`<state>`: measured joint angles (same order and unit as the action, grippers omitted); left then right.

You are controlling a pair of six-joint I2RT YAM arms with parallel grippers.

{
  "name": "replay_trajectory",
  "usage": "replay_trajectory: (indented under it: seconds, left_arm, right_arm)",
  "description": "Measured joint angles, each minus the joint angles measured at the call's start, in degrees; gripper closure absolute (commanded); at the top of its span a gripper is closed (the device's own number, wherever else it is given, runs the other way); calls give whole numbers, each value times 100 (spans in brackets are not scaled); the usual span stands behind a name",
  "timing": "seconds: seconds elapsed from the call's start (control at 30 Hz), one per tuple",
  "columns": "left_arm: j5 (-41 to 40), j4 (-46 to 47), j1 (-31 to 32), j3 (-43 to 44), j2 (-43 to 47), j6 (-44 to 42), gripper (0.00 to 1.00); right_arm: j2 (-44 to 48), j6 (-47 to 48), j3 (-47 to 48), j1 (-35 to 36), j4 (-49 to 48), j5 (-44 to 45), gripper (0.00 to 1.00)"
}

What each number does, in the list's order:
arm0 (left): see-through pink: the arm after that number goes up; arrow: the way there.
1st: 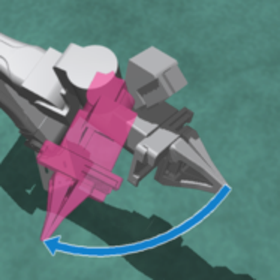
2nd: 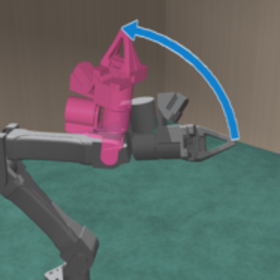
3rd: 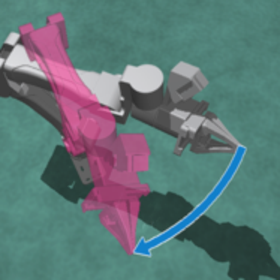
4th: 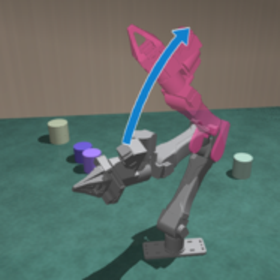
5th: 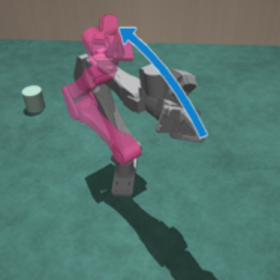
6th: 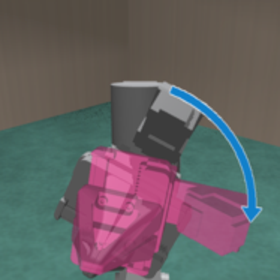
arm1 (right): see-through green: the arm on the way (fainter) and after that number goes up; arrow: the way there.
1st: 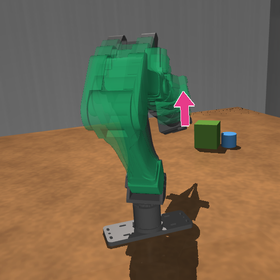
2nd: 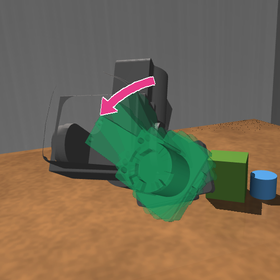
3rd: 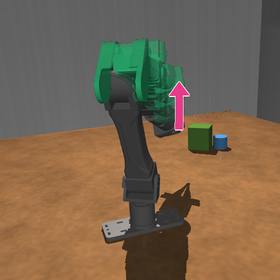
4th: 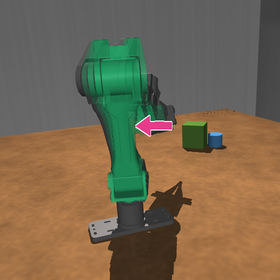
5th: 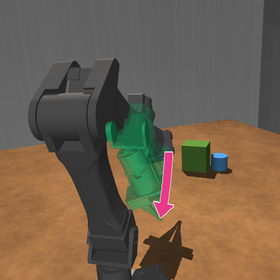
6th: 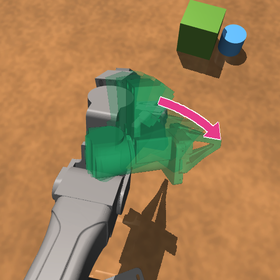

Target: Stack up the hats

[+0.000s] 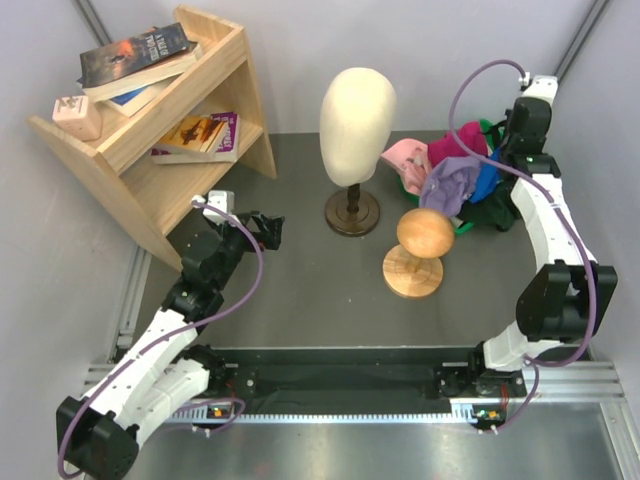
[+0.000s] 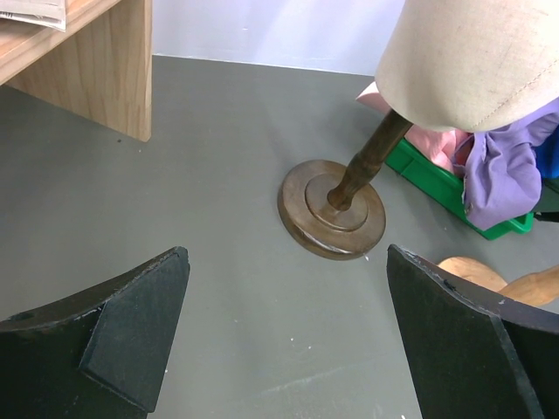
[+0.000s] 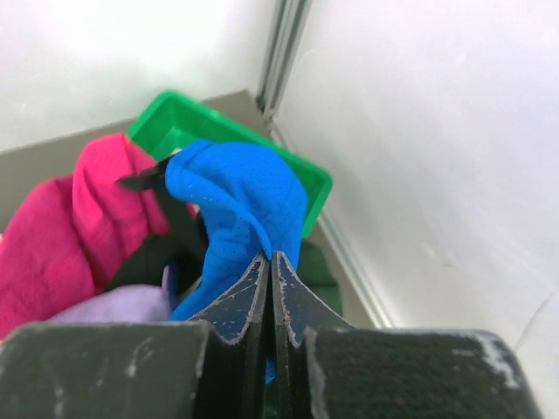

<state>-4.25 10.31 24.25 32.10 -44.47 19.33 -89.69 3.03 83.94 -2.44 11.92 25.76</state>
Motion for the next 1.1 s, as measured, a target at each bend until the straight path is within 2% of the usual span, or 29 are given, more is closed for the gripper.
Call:
replay_trajectory:
  seconds: [0.77, 1.1]
  left_arm:
    - [-120, -4, 0, -31, -15, 0, 1]
    - [-120, -9, 0, -33, -15, 0, 1]
  right_arm:
    - [289, 448, 1005, 0, 39, 457, 100]
    - [605, 527, 1386, 107, 131, 323, 100]
